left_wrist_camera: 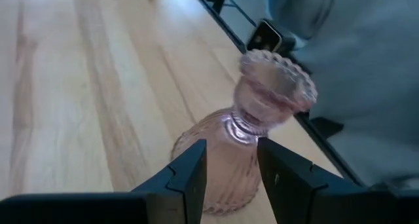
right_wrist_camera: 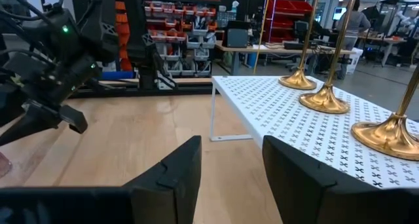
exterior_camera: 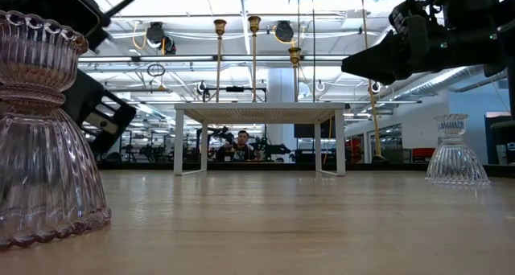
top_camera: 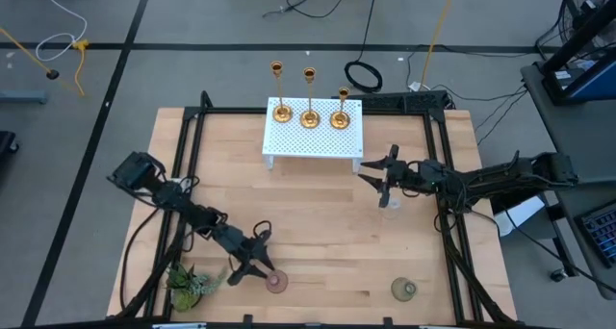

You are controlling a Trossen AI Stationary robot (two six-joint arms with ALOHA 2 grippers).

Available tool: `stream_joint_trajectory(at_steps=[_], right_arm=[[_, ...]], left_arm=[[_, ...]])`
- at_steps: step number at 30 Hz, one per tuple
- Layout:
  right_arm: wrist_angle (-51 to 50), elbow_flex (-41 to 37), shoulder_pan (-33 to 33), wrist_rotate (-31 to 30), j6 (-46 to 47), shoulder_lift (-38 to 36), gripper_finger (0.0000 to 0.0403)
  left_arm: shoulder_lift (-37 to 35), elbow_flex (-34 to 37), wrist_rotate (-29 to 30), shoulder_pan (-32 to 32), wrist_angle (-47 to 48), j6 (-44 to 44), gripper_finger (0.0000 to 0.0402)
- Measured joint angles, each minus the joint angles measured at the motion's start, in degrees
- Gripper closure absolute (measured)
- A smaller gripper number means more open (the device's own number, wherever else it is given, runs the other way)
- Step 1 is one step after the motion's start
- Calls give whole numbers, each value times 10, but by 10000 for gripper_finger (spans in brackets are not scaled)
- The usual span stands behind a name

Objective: Pick & Place candle stick holders
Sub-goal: Put the bottom left pink glass candle holder aligned with the golden candle holder on the shelf

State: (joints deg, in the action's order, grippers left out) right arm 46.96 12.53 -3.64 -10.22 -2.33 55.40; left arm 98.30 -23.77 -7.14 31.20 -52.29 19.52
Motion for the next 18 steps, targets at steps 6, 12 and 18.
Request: stream_joint_trajectory(at_steps=[6,12,18], right_arm=[[0,0,0,0,0,0,248],[0,0,0,0,1,0,248],[1,0,0,0,1,0,248]], left_arm=[[0,-1,1,-12,-5,12,240],[0,-11,2,-14,-4,-14,188],[0,-12,1,7,-3,-57,164]])
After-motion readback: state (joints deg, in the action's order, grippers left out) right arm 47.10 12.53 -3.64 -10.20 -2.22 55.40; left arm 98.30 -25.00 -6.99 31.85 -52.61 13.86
